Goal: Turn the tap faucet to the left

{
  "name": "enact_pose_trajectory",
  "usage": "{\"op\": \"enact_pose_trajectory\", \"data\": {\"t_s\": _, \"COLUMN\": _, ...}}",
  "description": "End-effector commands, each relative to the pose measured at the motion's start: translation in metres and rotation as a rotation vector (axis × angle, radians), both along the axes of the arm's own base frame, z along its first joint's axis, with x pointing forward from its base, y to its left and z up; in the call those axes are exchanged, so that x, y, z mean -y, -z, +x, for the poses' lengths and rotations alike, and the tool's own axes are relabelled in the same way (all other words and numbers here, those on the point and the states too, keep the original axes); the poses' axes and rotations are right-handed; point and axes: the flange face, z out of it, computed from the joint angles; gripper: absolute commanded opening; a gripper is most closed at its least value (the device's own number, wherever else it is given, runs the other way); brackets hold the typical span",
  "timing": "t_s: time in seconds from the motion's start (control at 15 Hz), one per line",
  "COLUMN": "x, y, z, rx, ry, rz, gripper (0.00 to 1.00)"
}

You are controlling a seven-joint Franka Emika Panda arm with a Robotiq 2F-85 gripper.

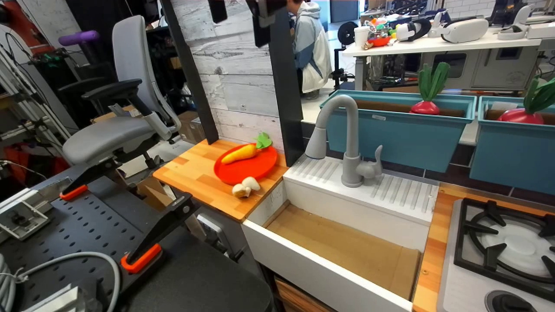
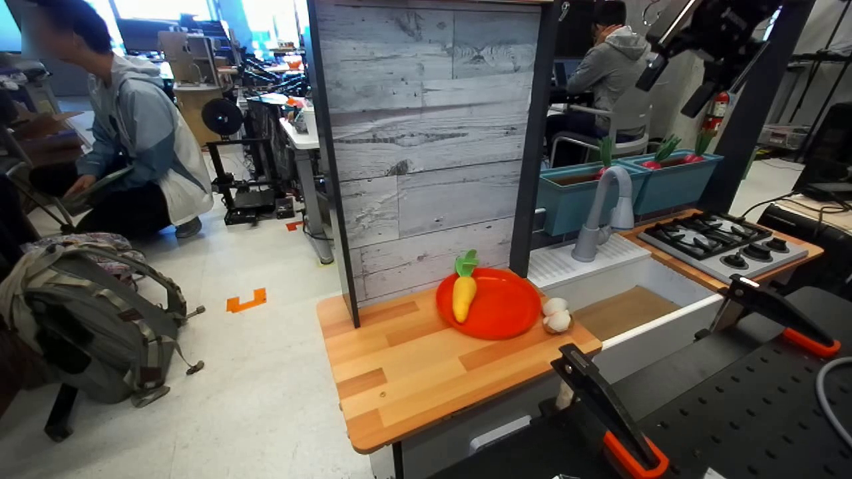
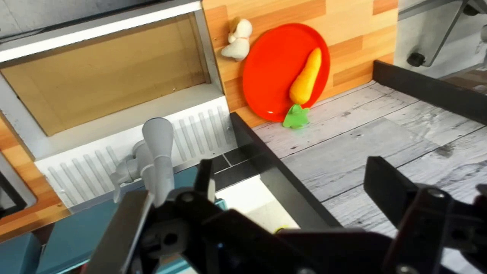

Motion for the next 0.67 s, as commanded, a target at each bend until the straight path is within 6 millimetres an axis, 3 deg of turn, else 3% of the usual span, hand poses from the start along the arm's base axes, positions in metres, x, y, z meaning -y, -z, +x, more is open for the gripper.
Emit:
{"op": "enact_pose_trajectory", "data": {"t_s": 0.0, "x": 0.024, "y": 0.027, "z": 0.025, "rx": -0.001, "ry": 0.076, "rz": -0.063, "gripper": 1.0}}
{"op": "enact_pose_trajectory", "data": {"t_s": 0.33, "x": 0.044, "y": 0.069, "z": 0.037, "rx": 0.007, "ry": 0.143, "rz": -0.153, "gripper": 1.0}}
{"op": "enact_pose_trajectory", "data": {"t_s": 0.6, "x": 0.041, "y": 0.106, "z": 0.04, "rx": -0.03, "ry": 0.142, "rz": -0.161, "gripper": 1.0}}
